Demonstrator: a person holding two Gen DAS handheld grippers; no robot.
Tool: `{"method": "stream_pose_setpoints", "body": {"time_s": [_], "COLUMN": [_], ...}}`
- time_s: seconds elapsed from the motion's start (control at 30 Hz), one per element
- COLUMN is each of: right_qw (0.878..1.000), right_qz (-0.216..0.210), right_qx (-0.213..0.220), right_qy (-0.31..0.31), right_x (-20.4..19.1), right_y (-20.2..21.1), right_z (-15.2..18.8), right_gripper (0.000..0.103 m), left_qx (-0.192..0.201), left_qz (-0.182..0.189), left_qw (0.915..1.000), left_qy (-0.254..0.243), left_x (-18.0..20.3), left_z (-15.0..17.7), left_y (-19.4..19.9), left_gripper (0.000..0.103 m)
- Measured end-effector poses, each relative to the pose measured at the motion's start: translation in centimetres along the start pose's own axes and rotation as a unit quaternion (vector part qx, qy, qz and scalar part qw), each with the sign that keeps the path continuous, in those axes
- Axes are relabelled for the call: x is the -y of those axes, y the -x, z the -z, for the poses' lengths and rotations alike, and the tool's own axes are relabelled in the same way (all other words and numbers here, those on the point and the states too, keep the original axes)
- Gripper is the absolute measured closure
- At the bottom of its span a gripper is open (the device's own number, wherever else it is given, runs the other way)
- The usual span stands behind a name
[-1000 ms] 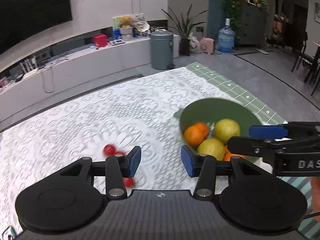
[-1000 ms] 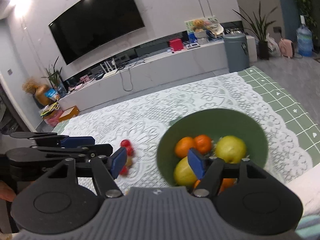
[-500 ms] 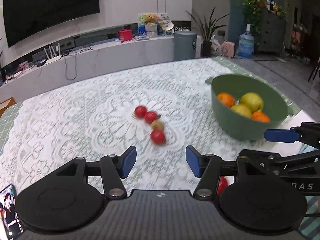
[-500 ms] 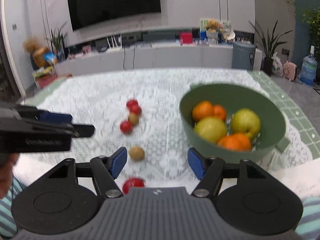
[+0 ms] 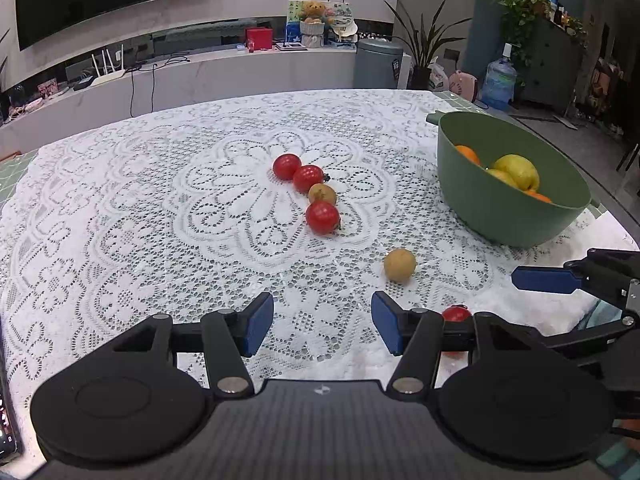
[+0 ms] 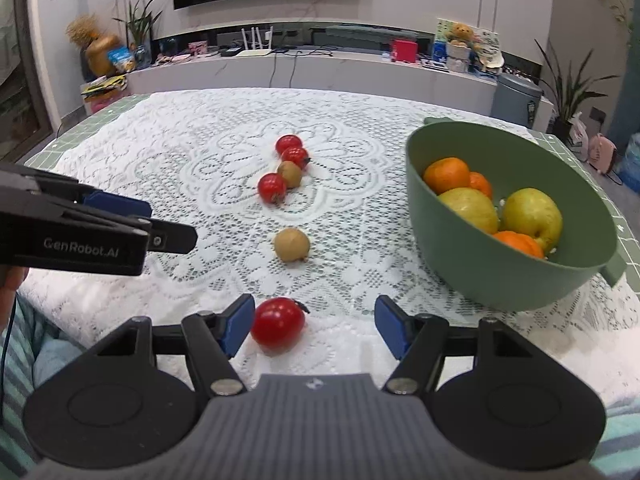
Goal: Organize fruits
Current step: 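Grasp a red tomato with the right tool while the left tool grasps a kiwi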
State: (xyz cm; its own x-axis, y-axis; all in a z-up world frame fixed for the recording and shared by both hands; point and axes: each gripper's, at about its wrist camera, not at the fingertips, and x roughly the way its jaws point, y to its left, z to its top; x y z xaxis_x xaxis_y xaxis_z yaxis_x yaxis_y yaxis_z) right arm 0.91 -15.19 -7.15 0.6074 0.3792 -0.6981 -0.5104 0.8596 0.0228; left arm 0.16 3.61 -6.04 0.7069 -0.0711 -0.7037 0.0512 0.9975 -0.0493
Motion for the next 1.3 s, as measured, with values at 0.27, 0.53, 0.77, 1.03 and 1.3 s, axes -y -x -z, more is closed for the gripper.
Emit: {"method": "stream_pose_setpoints", "body": {"time_s": [0.27,0.53,0.77,1.03,1.3], "right_qw": [1.000,0.999,0.996,0.998,0.999], "right_qz": [-0.014,-0.045,-0.077,-0.060,0.006], "right_qx": [-0.012,-0.019,-0.029,-0.022,-0.004], "right_qy": [0.013,0.017,0.018,-0.009,-0.039], "right_x": [-0.5,-0.9,-1.3,-0.2,2.5], "right_y": [-1.1,-1.9,-2.5,-2.2,-2.1], "right_z": [0.1,0.3,0.3,0.1,-0.4], "right_gripper": [0.049,0.057,0.076,0.077,0.077], "left_qx": [-0.010,-0.026,-0.026,-0.019,-0.027], "left_qz": [0.020,0.023,0.034,0.064,0.089], "left_qw": [0.9995,0.9994,0.9991,0.9978,0.9957], "left_qy": [0.020,0.008,0.004,-0.005,0.001], "left_x": [-0.7,-0.2,0.0,1.0,2.3], "left_z": [0.3,0.5,0.5,-0.2,-2.0], "left_y": [-0.9,-1.7,-1.8,-2.2,-4.8], "left_gripper": [0.041,0.041,0.047,0.053,0.059]}}
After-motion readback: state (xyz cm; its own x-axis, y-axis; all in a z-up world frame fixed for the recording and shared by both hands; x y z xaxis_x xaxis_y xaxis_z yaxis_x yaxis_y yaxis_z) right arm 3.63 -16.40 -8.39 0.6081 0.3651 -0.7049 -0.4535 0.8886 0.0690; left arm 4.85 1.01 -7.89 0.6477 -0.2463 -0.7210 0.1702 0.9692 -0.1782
